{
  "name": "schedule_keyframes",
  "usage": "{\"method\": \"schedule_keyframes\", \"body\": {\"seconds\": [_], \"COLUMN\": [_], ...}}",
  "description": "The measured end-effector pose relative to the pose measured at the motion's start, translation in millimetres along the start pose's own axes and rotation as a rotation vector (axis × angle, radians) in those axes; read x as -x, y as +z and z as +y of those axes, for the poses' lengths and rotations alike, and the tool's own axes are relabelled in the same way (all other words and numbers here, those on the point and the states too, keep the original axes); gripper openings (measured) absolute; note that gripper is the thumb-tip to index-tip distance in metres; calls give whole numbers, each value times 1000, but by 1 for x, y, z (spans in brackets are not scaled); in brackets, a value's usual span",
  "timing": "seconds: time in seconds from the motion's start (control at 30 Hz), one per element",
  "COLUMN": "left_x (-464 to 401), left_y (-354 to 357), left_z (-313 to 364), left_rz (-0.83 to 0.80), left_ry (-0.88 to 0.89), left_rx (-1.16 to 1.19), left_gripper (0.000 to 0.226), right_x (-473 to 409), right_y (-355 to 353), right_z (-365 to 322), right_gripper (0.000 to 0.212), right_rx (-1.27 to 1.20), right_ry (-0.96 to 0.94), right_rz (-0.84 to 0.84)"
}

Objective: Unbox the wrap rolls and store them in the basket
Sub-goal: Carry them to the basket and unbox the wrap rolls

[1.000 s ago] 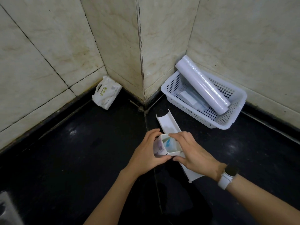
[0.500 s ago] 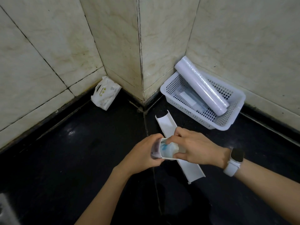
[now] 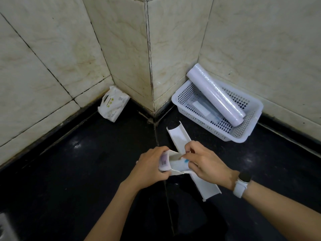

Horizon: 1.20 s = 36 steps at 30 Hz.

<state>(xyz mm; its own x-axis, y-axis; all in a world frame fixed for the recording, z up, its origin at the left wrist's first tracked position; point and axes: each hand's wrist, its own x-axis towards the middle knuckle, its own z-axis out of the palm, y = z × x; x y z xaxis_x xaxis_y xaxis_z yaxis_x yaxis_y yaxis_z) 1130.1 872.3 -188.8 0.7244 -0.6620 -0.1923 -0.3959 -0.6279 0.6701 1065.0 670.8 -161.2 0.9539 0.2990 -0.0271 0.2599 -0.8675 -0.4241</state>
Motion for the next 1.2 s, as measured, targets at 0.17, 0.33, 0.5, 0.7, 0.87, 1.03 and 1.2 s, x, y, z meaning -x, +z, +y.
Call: {"method": "schedule_keyframes", "body": {"seconds": [0.17,0.33,0.5,0.7,0.87,1.03,1.2], "left_x": [-10,-31,-54,-89,-134,-175,-183], "left_y": [-3,1,11,13,10,17,28], "left_z": [-16,-29,-34,-25,-3,14,10], "left_rz": [69,26,-8,56,148,80,62], "left_ry": [-284,-496,-521,-328,-156,-6,-18], "left_rx": [-166,-150,-137,-150,-195,-328,-395], "left_gripper": [65,75,93,93,75,74,75], "right_x": [8,3,-37,-89,-96,-81,-84], "right_y": [-22,-45,-42,-12,-6,-11,-4], "right_z": [24,66,114,154,181,209,216], "right_gripper": [20,11,17,27,18,59,66], "right_rx": [-292,-633,-615,-555,-283,348,600], "right_ry": [246,597,806,811,623,245,-36], "right_rz": [56,437,719,590,319,-165,-344]}}
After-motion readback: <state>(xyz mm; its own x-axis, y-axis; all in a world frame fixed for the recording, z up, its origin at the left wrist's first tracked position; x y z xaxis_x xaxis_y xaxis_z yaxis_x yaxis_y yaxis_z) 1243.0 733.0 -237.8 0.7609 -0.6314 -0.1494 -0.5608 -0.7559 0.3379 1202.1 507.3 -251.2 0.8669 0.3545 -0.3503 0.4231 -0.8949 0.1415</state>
